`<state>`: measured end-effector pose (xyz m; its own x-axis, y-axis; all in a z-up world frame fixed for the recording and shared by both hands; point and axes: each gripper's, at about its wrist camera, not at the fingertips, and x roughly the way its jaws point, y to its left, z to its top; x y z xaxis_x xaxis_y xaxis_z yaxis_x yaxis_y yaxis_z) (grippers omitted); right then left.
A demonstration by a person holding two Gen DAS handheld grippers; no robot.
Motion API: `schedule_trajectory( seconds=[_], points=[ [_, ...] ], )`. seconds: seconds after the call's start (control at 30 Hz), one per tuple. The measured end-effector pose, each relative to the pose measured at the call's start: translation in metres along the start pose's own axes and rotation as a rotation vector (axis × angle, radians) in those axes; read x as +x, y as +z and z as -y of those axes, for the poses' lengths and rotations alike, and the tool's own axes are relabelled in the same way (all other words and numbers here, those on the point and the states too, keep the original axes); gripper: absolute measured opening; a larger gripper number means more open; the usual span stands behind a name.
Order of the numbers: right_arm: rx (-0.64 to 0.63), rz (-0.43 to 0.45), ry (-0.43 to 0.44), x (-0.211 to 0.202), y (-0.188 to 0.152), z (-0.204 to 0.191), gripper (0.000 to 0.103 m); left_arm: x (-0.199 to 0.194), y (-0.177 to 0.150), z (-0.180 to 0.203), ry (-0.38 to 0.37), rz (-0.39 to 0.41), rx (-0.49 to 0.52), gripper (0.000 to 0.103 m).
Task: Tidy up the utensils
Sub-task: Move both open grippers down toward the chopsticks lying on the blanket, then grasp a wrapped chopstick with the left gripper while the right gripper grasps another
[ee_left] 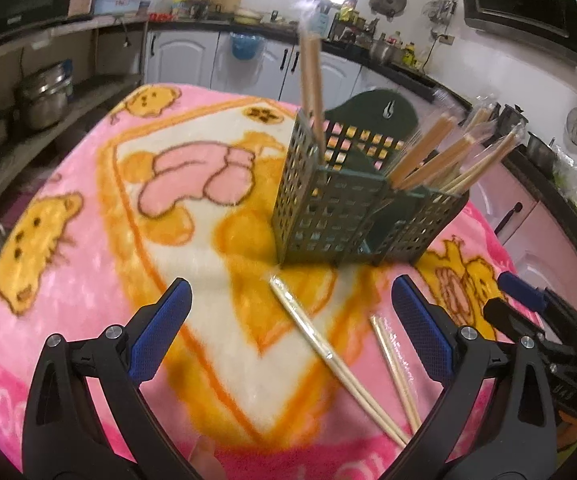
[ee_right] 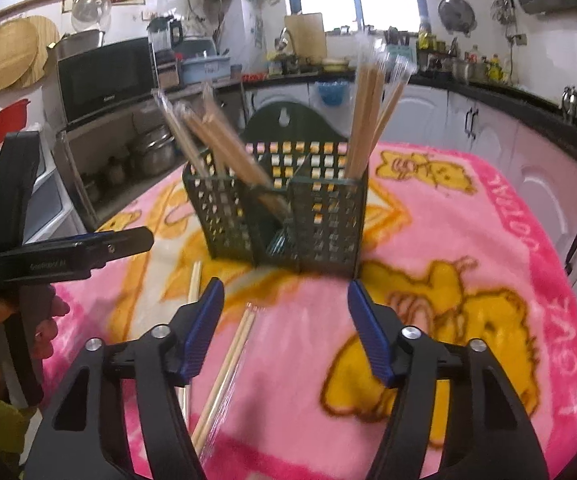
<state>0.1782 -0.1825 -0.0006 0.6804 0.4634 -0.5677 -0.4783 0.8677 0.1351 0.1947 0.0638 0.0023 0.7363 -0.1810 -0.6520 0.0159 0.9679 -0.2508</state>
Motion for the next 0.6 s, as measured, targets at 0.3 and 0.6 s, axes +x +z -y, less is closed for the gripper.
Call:
schedule_trajectory(
  seconds=[0.3,0.6],
  points=[
    [0.02,-0.127,0.061,0.027,-0.014,-0.005,0.044,0.036,-0.015,-0.012,-0.07,-0.149,-0.078,0.063],
    [0.015,-0.202,0.091,0.048,-0.02,-0.013,0.04,0.062,-0.017,-0.014,-0.089,-0.225,-0.102,0.051]
  ],
)
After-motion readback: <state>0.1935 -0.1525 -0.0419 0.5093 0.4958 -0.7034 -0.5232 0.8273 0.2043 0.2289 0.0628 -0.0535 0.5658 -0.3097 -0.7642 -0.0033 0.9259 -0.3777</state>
